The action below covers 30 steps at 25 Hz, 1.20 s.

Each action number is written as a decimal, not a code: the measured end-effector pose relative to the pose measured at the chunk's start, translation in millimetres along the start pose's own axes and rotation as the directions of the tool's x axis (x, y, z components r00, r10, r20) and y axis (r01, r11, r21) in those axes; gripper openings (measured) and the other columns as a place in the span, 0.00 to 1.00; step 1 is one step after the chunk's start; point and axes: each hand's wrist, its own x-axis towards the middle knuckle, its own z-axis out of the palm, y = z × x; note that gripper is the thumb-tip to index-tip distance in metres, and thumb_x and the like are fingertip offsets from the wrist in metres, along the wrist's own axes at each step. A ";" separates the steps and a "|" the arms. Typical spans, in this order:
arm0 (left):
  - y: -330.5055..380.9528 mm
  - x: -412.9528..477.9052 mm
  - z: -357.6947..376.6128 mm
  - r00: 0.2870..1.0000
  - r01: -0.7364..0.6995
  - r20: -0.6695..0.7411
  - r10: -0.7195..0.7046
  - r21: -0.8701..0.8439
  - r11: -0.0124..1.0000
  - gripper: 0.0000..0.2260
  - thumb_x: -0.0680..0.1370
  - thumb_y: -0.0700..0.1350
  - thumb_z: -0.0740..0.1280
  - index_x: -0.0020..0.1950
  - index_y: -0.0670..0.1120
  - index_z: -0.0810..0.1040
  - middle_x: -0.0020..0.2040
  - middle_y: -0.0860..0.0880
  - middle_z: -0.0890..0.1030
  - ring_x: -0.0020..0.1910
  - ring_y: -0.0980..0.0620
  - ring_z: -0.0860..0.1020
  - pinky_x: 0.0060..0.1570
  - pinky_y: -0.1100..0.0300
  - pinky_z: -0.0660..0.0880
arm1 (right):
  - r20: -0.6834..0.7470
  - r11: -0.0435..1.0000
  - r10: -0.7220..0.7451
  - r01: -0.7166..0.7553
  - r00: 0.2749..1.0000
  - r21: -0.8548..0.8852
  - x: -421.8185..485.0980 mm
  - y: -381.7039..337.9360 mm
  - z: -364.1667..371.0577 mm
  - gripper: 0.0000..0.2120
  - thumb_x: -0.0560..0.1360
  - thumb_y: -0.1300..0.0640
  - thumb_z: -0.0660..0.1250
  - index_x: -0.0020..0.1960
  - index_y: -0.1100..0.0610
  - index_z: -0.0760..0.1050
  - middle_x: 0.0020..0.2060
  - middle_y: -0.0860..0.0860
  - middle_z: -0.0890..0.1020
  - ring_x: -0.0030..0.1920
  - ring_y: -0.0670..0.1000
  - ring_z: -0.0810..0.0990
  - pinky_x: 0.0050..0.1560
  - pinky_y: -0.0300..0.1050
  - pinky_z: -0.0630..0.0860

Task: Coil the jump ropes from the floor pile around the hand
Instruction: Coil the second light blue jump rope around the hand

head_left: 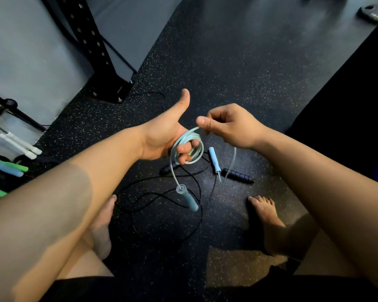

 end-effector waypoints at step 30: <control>3.7 -2.5 -18.9 0.719 -0.662 -0.647 0.254 -0.525 0.535 0.42 0.76 0.76 0.51 0.58 0.38 0.75 0.45 0.44 0.76 0.41 0.48 0.80 0.56 0.47 0.81 | 0.260 0.954 0.294 -0.297 0.920 -0.029 -0.2 14.9 24.6 0.18 0.83 0.48 0.60 0.41 0.56 0.81 0.24 0.49 0.75 0.27 0.51 0.75 0.34 0.42 0.72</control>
